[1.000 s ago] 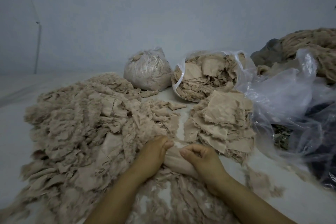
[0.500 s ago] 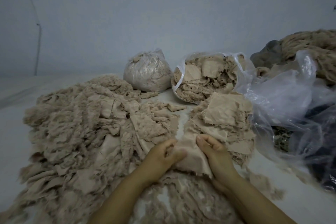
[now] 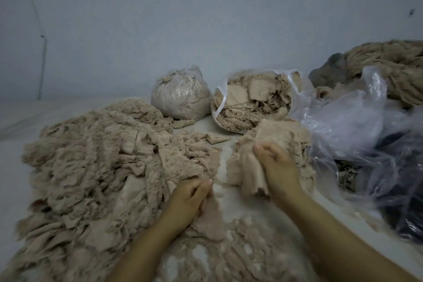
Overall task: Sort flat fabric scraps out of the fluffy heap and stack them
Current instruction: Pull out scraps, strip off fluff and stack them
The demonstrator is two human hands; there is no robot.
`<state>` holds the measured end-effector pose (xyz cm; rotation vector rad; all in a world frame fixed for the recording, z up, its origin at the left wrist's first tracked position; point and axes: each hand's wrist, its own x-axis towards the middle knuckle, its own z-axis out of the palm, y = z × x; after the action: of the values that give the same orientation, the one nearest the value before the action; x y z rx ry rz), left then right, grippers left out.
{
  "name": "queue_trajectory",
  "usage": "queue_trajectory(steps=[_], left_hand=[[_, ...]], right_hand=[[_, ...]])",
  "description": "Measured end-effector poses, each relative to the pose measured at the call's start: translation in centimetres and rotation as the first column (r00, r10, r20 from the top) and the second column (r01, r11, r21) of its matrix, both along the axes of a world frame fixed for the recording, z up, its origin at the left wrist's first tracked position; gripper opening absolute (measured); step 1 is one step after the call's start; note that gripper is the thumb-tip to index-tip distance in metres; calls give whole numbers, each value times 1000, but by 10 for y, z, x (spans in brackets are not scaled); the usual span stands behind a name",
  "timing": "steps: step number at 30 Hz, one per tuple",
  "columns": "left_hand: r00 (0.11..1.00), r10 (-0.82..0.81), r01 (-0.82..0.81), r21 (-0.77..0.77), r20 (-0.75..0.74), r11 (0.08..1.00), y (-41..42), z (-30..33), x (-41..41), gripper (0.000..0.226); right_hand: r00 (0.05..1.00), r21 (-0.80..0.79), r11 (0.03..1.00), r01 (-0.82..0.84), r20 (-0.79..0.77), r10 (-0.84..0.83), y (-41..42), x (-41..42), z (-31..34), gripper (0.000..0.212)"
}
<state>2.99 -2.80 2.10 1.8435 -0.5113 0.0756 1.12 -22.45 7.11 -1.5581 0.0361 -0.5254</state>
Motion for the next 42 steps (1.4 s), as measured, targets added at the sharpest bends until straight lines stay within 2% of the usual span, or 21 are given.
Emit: queue_trajectory(steps=[3,6,7,8,10,12,13,15,18,20,21,22,25,26,28,30,31,33,36,38,42], left_hand=[[976,159,-160,-6,152,987,5,1,6,24],[940,265,-266,-27,214,964,12,6,11,22],[940,272,-269,-39,207,962,14,6,13,24],[944,270,-263,-62,188,963,15,5,14,26],[959,252,-238,-117,130,964,13,4,14,29],[968,219,-204,-130,119,970,12,3,13,31],[976,175,-164,-91,128,982,12,2,12,30],[982,36,-70,183,187,981,17,-2,13,26],[982,-129,4,665,139,747,27,-18,23,45],[983,-125,-26,767,138,641,29,-25,26,51],[980,-107,-56,748,167,662,28,-25,24,47],[977,-68,-86,668,201,739,25,-24,23,41],[961,176,-223,221,215,949,15,-10,12,21],[961,223,-237,72,163,969,11,-4,8,15],[993,86,-97,-141,-80,985,3,7,0,31],[952,-93,38,-190,-293,981,-7,4,-3,51],[933,-137,74,-196,-332,978,-12,2,-6,47],[940,-122,62,-192,-319,979,-15,-1,-7,12],[938,-25,-92,-320,-346,943,-3,1,1,32],[941,36,-161,-354,-336,921,3,5,6,30],[959,-69,-22,-314,-276,949,-10,4,-4,34]], right_hand=[[985,-148,975,168,-3,-170,-32,28,50,15],[909,-616,713,333,9,-417,-50,39,66,35],[911,-667,662,343,62,-409,-46,36,60,32],[939,-676,673,300,84,-334,-34,30,48,24],[991,-650,760,-19,-110,-70,2,13,11,21],[924,-596,736,-322,-368,106,37,1,-26,32],[909,-626,691,-361,-402,110,48,-1,-40,35],[932,-638,700,-321,-343,114,57,2,-51,41],[956,-354,903,-243,-244,162,52,0,-48,32],[961,-80,976,-202,-209,182,37,-4,-42,18],[961,23,981,-193,-195,194,29,-7,-39,16],[962,64,978,-197,-180,206,21,-9,-36,18],[958,-42,975,-220,-198,208,12,-15,-31,27],[953,-46,971,-234,-207,220,14,-16,-33,28],[949,-5,965,-263,-178,258,21,-17,-37,30],[950,53,959,-278,-129,283,29,-17,-38,21],[955,83,959,-271,-106,279,32,-17,-36,17],[971,156,964,-217,-66,229,33,-16,-34,15],[985,221,964,-149,-51,164,23,-14,-32,17],[984,211,965,-155,-56,170,16,-15,-32,18],[967,119,961,-250,-29,255,21,-17,-32,18]])
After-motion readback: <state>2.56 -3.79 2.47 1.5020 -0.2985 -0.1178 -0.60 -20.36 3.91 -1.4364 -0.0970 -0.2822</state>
